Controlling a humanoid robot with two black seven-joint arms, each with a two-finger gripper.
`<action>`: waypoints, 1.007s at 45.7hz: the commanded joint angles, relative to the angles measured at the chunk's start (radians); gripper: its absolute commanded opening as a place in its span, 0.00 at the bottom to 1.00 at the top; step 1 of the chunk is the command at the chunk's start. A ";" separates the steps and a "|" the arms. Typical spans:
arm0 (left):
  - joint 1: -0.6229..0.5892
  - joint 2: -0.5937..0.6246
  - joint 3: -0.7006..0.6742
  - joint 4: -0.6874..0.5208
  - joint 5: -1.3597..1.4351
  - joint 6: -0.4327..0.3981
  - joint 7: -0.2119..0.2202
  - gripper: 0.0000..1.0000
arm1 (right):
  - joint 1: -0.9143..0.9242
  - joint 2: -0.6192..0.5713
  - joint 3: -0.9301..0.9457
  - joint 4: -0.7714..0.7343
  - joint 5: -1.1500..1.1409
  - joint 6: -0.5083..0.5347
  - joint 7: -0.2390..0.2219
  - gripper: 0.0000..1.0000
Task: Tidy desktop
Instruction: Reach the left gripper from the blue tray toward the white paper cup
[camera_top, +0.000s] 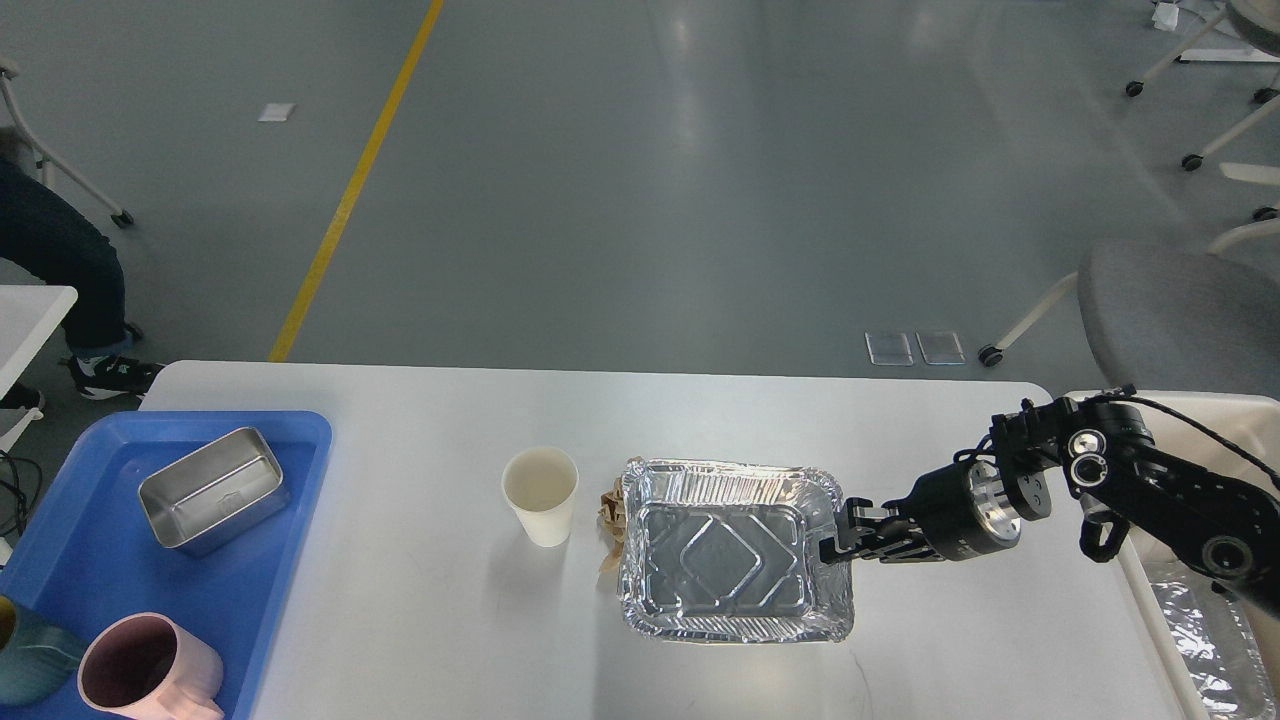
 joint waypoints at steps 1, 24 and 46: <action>-0.002 -0.017 0.000 0.000 0.002 -0.002 0.010 0.98 | -0.002 -0.007 0.001 0.016 0.000 -0.003 0.000 0.00; -0.071 -0.673 -0.031 0.152 0.169 0.093 0.321 0.98 | -0.003 -0.013 0.001 0.018 0.001 -0.013 0.000 0.00; -0.094 -1.046 -0.017 0.285 0.287 0.075 0.401 0.98 | 0.040 -0.119 -0.003 0.089 0.020 0.026 -0.011 0.00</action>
